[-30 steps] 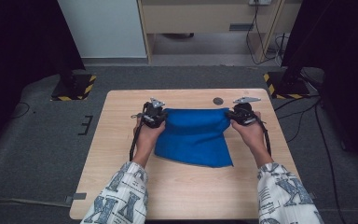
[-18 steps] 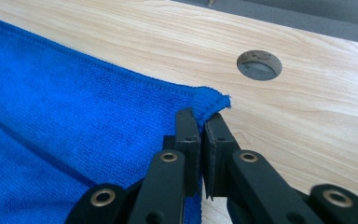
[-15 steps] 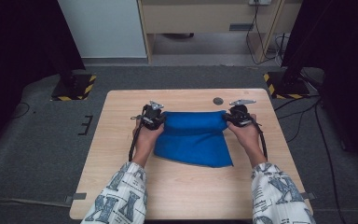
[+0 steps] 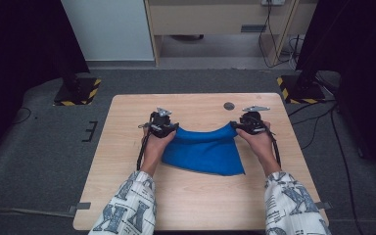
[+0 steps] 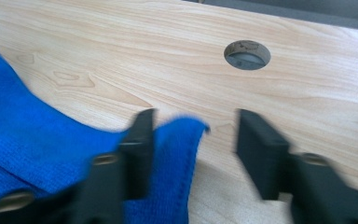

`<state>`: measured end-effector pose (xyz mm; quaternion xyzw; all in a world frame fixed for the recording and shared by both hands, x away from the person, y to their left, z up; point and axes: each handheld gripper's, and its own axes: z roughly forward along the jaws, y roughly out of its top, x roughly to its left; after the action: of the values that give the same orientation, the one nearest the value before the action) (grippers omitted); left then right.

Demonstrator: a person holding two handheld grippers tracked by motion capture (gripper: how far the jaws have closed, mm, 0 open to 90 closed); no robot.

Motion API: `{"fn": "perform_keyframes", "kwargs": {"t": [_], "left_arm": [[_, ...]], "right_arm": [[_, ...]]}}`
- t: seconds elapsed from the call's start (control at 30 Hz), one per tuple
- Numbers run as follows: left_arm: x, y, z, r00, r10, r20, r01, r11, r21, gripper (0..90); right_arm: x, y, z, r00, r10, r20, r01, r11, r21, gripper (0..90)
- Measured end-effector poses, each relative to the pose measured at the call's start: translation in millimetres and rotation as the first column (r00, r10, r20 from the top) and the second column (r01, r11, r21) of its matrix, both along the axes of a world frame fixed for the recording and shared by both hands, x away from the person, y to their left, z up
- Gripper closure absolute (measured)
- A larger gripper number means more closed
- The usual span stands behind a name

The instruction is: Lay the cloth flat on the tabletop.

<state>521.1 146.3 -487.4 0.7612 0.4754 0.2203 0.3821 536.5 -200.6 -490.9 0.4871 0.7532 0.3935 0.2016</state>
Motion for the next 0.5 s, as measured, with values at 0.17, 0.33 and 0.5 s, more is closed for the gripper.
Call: {"fn": "perform_keyframes", "kwargs": {"t": [0.17, 0.33, 0.5], "left_arm": [[-4.3, 1.2, 9.6, 0.9991, -0.013, 0.041, 0.015, 0.9993, -0.035, 34.8], [-20.2, 6.3, 20.7, 0.9991, -0.025, 0.034, 0.026, 0.9988, -0.042, 24.8], [-43.0, 16.0, 27.3, 0.9977, -0.015, 0.066, 0.019, 0.9982, -0.058, 21.5]], "right_arm": [[-2.8, 2.8, 5.6, 0.9996, -0.003, 0.027, 0.003, 1.0, -0.007, 21.3], [-13.7, 2.1, 15.5, 0.9984, 0.005, 0.056, -0.005, 1.0, -0.006, 15.1], [-37.6, -2.0, 29.6, 0.9956, 0.041, 0.084, -0.044, 0.9986, 0.03, 26.0]]}}
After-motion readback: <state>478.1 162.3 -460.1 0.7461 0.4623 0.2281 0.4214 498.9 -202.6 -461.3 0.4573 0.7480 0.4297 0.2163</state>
